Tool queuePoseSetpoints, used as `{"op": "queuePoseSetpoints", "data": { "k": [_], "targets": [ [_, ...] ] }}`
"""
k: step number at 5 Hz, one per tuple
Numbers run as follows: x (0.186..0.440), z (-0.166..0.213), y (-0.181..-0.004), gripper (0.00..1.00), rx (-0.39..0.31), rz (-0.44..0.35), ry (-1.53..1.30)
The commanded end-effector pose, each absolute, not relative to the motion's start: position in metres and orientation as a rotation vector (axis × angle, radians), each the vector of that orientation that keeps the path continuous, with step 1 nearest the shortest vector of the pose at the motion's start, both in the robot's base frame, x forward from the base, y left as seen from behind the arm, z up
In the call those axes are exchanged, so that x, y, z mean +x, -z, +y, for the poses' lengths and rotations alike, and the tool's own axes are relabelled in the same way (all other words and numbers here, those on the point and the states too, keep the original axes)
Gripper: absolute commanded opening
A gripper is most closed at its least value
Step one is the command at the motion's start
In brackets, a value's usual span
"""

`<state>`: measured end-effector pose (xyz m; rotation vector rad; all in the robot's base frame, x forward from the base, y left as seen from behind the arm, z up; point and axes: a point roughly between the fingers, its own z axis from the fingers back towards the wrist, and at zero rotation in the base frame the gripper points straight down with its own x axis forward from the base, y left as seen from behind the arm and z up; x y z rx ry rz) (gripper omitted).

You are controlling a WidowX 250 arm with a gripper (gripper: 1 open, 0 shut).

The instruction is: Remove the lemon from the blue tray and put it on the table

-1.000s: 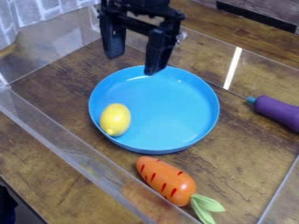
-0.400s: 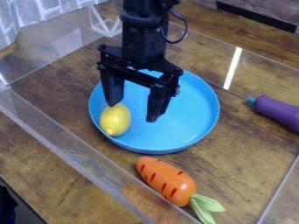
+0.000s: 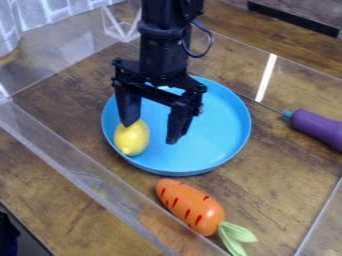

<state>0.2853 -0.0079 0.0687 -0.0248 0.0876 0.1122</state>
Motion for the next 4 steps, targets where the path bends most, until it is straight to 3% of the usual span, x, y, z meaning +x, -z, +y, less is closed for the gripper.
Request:
{"op": "queuePoseSetpoints", "data": {
  "k": [1, 4],
  "targets": [
    [0.297, 0.007, -0.08, 1.0, -0.028, 0.022, -0.139],
    [0.292, 0.041, -0.064, 1.0, -0.058, 0.001, -0.192]
  ]
}}
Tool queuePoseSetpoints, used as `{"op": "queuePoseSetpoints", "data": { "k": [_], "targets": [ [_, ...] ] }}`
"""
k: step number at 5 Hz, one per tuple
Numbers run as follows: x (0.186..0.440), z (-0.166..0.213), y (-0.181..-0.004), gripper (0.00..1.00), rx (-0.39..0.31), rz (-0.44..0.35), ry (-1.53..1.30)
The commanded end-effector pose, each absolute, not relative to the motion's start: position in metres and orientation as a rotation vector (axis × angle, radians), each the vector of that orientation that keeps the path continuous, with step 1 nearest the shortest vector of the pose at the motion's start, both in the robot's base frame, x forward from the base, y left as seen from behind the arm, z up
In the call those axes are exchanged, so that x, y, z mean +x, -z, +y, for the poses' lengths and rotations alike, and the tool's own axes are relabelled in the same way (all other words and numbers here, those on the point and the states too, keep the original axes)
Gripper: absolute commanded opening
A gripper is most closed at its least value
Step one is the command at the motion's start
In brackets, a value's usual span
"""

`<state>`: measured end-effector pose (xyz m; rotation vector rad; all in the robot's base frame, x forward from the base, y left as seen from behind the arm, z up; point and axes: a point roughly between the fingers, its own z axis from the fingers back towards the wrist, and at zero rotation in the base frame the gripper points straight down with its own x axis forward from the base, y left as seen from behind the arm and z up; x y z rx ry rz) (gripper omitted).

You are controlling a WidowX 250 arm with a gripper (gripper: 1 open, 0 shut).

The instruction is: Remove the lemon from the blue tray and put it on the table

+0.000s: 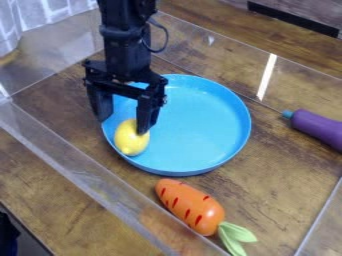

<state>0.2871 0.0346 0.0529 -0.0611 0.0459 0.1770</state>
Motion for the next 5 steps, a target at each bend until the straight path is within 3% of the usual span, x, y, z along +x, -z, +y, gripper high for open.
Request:
{"op": "queuePoseSetpoints", "data": {
  "k": [1, 2, 3, 5],
  "targets": [
    [0.296, 0.036, -0.055, 1.0, -0.065, -0.008, -0.171],
    [0.3, 0.032, -0.048, 1.0, -0.067, -0.015, -0.146],
    [0.303, 0.027, -0.042, 0.0, -0.067, -0.016, -0.118],
    [0.303, 0.015, -0.061, 0.0, -0.068, -0.017, -0.134]
  ]
}}
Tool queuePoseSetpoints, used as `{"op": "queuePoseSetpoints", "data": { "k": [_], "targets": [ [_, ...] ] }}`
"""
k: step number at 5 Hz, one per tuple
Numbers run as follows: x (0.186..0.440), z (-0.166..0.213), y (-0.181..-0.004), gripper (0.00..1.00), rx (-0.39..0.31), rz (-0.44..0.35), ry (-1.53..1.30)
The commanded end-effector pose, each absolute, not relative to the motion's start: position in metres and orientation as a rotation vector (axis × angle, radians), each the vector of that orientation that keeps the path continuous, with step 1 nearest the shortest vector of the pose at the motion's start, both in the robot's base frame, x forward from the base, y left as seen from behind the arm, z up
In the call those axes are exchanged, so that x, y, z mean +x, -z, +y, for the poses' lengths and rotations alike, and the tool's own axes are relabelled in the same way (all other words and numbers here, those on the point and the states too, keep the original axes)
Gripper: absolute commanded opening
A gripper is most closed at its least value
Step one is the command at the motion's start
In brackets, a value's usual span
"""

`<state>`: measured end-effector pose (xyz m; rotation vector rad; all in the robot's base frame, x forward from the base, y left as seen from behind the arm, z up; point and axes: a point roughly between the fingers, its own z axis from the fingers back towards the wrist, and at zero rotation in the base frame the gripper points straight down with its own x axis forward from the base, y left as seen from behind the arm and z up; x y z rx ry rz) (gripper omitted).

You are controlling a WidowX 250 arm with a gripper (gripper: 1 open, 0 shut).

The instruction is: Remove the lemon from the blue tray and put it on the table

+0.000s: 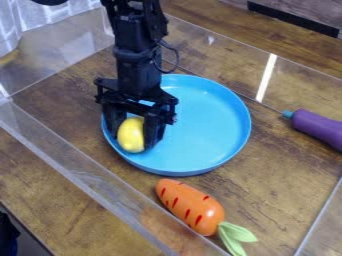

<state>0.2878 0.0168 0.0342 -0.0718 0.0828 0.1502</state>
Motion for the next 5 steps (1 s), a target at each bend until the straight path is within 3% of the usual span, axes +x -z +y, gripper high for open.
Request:
{"op": "queuePoseSetpoints", "data": {
  "k": [1, 5],
  "targets": [
    [0.3045, 0.0195, -0.0663, 0.0, -0.067, -0.013, -0.114],
    [0.3036, 0.0287, -0.07, 0.0, -0.053, -0.004, -0.154]
  ]
}}
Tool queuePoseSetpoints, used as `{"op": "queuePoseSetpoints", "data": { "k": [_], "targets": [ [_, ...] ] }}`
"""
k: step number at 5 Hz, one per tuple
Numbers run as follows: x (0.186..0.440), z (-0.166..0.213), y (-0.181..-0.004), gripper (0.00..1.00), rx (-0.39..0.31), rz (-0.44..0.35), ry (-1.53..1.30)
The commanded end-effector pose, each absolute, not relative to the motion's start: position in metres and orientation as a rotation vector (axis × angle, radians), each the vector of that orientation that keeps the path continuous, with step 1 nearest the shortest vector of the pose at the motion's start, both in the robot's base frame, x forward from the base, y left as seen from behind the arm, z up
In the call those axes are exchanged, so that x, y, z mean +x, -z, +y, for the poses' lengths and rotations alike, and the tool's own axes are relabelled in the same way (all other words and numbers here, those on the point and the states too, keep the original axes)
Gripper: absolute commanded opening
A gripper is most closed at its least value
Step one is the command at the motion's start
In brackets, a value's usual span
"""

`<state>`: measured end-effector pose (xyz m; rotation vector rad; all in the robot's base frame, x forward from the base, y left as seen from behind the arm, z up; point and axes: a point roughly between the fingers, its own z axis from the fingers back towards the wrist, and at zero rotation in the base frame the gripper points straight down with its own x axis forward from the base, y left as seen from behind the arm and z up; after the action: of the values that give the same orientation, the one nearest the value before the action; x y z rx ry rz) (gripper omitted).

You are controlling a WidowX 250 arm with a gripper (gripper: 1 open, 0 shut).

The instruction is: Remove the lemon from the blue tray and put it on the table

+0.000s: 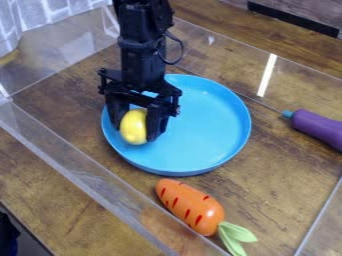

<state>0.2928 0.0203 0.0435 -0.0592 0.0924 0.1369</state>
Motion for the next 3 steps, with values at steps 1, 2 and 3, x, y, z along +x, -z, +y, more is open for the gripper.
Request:
{"op": "queuePoseSetpoints", "data": {
  "k": [1, 2, 3],
  "targets": [
    [0.295, 0.033, -0.077, 0.0, -0.047, -0.017, -0.125],
    [0.296, 0.051, -0.099, 0.0, -0.033, -0.071, -0.153],
    [0.3, 0.09, -0.114, 0.0, -0.02, -0.111, -0.23]
  ]
}}
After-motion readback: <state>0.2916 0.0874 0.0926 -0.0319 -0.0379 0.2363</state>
